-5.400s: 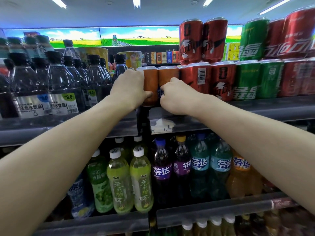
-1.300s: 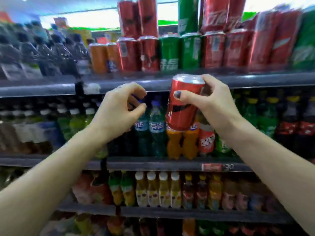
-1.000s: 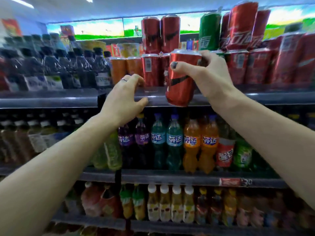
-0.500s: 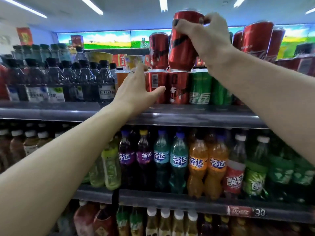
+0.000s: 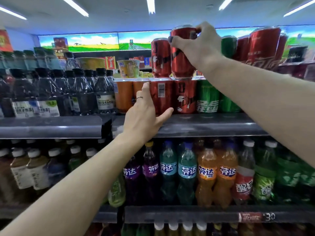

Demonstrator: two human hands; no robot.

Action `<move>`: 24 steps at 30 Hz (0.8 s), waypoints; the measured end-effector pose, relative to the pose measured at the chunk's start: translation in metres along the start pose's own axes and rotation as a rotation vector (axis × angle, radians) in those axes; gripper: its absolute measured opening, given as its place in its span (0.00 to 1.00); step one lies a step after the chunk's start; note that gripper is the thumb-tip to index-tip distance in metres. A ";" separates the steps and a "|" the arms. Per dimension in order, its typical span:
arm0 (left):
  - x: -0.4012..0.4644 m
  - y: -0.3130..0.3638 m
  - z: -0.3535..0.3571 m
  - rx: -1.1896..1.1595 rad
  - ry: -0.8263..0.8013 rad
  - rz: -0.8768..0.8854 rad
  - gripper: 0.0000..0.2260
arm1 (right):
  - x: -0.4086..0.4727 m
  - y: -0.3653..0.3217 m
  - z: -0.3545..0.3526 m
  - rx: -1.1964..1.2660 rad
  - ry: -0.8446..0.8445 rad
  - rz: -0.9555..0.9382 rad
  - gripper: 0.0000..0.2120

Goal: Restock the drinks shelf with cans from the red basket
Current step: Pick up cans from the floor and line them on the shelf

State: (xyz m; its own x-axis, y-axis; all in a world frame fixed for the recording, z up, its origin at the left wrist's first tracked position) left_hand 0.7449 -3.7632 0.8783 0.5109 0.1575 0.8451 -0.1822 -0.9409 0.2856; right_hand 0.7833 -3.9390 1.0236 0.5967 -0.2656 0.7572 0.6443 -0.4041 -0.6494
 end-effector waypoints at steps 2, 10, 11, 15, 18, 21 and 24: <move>-0.001 0.000 0.002 0.048 0.008 0.021 0.43 | 0.001 0.004 0.001 -0.016 0.014 0.002 0.29; -0.007 0.007 0.005 0.236 0.090 0.130 0.39 | 0.005 0.014 0.004 -0.041 0.023 0.001 0.29; -0.008 0.007 0.007 0.248 0.095 0.140 0.39 | 0.006 0.016 0.003 -0.043 0.019 -0.001 0.29; -0.009 0.007 0.009 0.239 0.128 0.156 0.37 | 0.006 0.019 0.005 -0.080 0.006 -0.037 0.30; -0.009 0.007 0.010 0.235 0.140 0.158 0.37 | 0.004 0.021 0.010 -0.115 0.005 -0.061 0.31; -0.010 0.008 0.009 0.230 0.148 0.162 0.36 | 0.003 0.022 0.013 -0.144 0.012 -0.078 0.33; -0.010 0.009 0.008 0.226 0.152 0.162 0.35 | 0.003 0.022 0.015 -0.163 0.017 -0.083 0.34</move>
State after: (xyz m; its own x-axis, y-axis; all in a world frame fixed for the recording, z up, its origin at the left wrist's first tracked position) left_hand 0.7449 -3.7755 0.8688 0.3562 0.0268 0.9340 -0.0512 -0.9975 0.0481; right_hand 0.8066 -3.9354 1.0101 0.5356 -0.2397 0.8097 0.6037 -0.5617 -0.5657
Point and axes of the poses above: each hand's wrist, its own x-axis towards the middle knuckle, its own z-axis out of the palm, y = z × x, the point moved 10 cm from there along x, towards the middle knuckle, and after that the axes turned 10 degrees about y, right-handed, at the moved point
